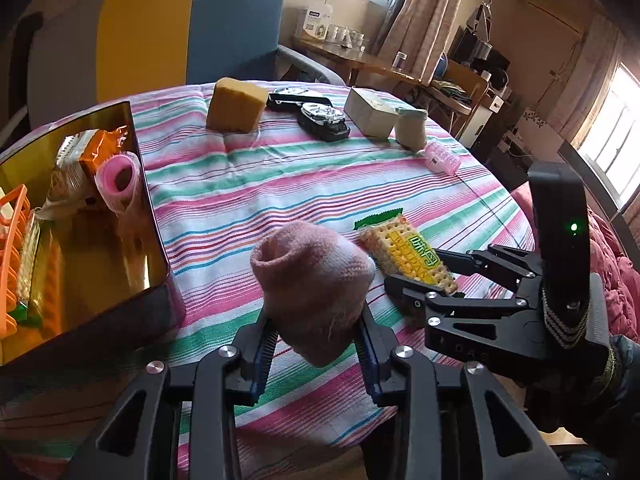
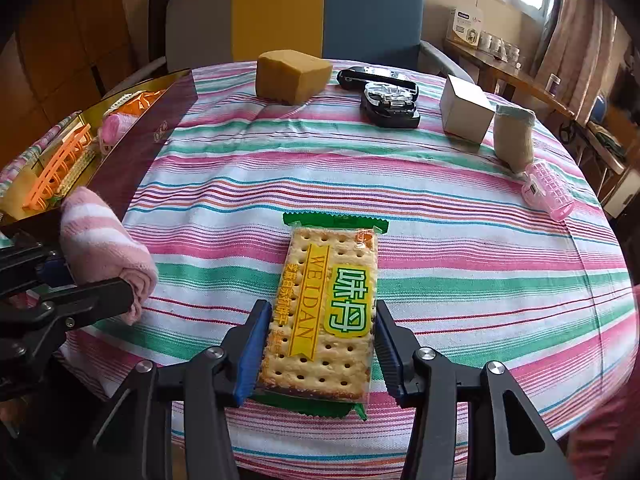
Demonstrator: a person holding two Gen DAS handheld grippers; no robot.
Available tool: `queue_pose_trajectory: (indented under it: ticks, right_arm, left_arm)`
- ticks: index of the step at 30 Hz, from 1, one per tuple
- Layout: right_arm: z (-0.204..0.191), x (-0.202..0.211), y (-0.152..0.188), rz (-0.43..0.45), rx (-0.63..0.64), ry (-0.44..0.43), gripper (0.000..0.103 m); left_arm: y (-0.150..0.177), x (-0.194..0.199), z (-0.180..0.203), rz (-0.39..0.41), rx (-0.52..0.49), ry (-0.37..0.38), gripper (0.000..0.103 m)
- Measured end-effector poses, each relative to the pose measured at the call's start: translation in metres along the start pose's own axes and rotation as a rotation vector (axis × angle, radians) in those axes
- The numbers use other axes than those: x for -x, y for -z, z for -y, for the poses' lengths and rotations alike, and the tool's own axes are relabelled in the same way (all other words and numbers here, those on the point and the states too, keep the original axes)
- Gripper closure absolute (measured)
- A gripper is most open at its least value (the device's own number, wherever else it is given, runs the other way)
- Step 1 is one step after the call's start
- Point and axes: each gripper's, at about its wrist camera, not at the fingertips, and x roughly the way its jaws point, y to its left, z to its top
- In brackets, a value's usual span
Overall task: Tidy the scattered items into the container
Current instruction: 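Lift the pink sock with the left tool while the right tool lifts the cracker pack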
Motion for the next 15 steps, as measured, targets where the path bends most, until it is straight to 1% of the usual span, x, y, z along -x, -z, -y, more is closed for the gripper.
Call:
queue_pose_trajectory:
  ticks: [2,6,11,15]
  right_arm:
    - [-0.001,0.002,0.001,0.004,0.0,-0.008,0.052]
    - [-0.007,0.006,0.002,0.012,0.011,-0.034,0.053]
    - [-0.022,0.017,-0.009,0.045,0.045,-0.06,0.054]
    - [-0.041,0.03,-0.03,0.081,0.083,-0.108,0.056]
  left_arm:
    - [0.0,0.004,-0.001,0.004,0.011,0.012,0.066]
    - [0.003,0.013,-0.008,0.014,0.046,0.01,0.066]
    - [0.003,0.042,-0.027,0.087,0.109,-0.001,0.066]
    - [0.002,0.068,-0.052,0.15,0.171,-0.038,0.066]
